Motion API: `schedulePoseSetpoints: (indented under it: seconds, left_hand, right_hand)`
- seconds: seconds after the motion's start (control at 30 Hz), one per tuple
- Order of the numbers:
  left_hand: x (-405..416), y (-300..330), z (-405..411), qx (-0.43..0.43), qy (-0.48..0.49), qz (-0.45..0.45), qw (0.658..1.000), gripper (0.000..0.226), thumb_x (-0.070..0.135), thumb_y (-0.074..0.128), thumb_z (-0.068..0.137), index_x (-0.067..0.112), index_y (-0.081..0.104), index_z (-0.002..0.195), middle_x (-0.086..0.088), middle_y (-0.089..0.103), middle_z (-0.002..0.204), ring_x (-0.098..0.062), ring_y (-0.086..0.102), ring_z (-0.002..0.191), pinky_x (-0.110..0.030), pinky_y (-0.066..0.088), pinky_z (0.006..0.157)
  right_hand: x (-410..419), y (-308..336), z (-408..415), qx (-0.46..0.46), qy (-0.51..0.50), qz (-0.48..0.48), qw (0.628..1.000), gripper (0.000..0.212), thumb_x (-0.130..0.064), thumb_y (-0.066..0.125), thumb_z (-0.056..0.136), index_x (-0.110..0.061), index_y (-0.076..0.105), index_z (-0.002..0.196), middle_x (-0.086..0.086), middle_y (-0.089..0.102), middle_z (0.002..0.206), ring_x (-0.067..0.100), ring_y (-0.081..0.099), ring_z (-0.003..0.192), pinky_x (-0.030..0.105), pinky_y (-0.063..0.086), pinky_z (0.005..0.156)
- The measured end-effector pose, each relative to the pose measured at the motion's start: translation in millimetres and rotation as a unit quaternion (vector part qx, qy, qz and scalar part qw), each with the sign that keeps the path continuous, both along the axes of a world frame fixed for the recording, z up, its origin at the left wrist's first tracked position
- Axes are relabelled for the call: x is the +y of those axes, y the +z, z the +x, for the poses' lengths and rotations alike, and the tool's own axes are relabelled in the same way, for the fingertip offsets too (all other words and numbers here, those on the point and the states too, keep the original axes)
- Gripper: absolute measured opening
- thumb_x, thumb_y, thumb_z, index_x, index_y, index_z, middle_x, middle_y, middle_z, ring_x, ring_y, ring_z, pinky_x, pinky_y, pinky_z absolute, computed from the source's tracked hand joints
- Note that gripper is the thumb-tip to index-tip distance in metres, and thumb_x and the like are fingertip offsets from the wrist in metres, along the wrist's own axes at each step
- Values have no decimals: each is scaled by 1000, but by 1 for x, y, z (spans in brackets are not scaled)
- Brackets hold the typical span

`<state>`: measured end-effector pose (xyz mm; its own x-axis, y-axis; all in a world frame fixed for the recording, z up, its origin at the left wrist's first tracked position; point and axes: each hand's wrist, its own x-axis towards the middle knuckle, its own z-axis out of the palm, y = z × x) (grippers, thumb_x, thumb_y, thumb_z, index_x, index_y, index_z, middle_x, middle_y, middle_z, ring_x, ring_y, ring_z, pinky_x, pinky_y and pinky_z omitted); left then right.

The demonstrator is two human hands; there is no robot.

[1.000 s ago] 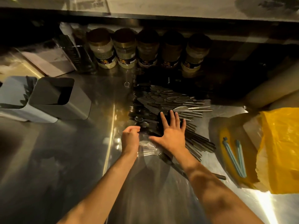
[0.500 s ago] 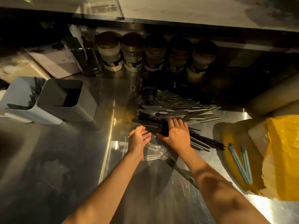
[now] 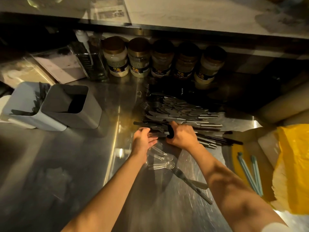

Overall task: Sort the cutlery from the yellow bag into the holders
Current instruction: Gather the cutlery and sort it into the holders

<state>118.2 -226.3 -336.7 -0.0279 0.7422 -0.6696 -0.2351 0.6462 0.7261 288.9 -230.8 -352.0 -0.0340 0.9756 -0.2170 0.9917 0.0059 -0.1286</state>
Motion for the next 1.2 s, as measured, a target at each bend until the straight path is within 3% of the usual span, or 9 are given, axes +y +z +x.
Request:
schedulePoseSetpoints:
  seconds: [0.23, 0.43, 0.53, 0.7, 0.8, 0.9, 0.97, 1.07, 1.2]
  left_hand:
    - [-3, 8, -1, 25, -9, 56, 998, 23, 23, 45, 104, 9, 49, 122, -20, 66, 106, -34, 70, 98, -42, 57, 90]
    - [5, 23, 3, 18, -10, 60, 998, 25, 27, 40, 106, 12, 48, 124, -18, 67, 110, -30, 69, 99, -42, 57, 87]
    - [10, 37, 9, 2, -29, 56, 998, 30, 32, 39, 107, 11, 53, 122, -16, 63, 118, -28, 65, 106, -41, 55, 89]
    - [16, 59, 25, -43, -88, 48, 994, 47, 44, 31, 107, 13, 52, 134, -6, 57, 131, -21, 55, 117, -37, 42, 98]
    - [15, 67, 36, -47, -125, 46, 990, 48, 51, 27, 105, 19, 56, 127, 1, 60, 128, -15, 54, 118, -32, 39, 95]
    - [14, 67, 46, -50, -146, 42, 987, 72, 68, 30, 97, 15, 51, 143, 0, 58, 140, -15, 52, 128, -34, 39, 105]
    - [12, 72, 51, -58, -165, 46, 984, 67, 65, 28, 99, 19, 56, 138, 2, 63, 134, -15, 54, 127, -36, 37, 110]
    - [9, 79, 62, -69, -187, 51, 979, 51, 51, 23, 106, 28, 68, 108, 14, 75, 103, -11, 63, 110, -31, 46, 98]
    - [-2, 75, 71, -43, -219, 59, 973, 62, 62, 23, 101, 26, 62, 132, -3, 68, 127, -22, 58, 125, -47, 39, 113]
  right_hand:
    - [14, 19, 8, 90, -24, -73, 993, 52, -44, 71, 78, -26, 59, 126, 4, 70, 114, 26, 65, 103, 32, 51, 81]
    - [24, 44, 12, 146, -44, -78, 985, 49, -38, 76, 75, -20, 63, 119, 5, 71, 104, 26, 66, 93, 35, 55, 79]
    - [34, 61, 12, 221, -72, -70, 970, 46, -29, 80, 71, -15, 67, 112, 4, 72, 94, 21, 68, 84, 39, 58, 77]
    - [42, 88, 16, 412, -141, -31, 900, 22, -6, 79, 77, -14, 69, 94, -5, 71, 79, 3, 66, 69, 24, 53, 69]
    - [48, 103, 17, 491, -185, 16, 851, 23, 0, 78, 79, -20, 67, 81, -13, 69, 70, -5, 64, 61, 14, 49, 61]
    - [54, 116, 18, 564, -211, 38, 797, 26, 7, 74, 81, -16, 64, 72, -11, 68, 59, 0, 65, 59, 17, 50, 59]
    - [55, 123, 19, 611, -225, 42, 758, 18, 6, 72, 82, -10, 66, 77, -5, 69, 64, 8, 68, 64, 23, 54, 61]
    - [52, 126, 19, 674, -248, 38, 694, 17, -4, 74, 82, -3, 65, 97, 3, 70, 73, 17, 71, 70, 28, 56, 62]
    - [52, 126, 17, 704, -274, 43, 654, 39, -15, 75, 73, 0, 62, 106, 4, 68, 75, 14, 70, 65, 27, 54, 59]
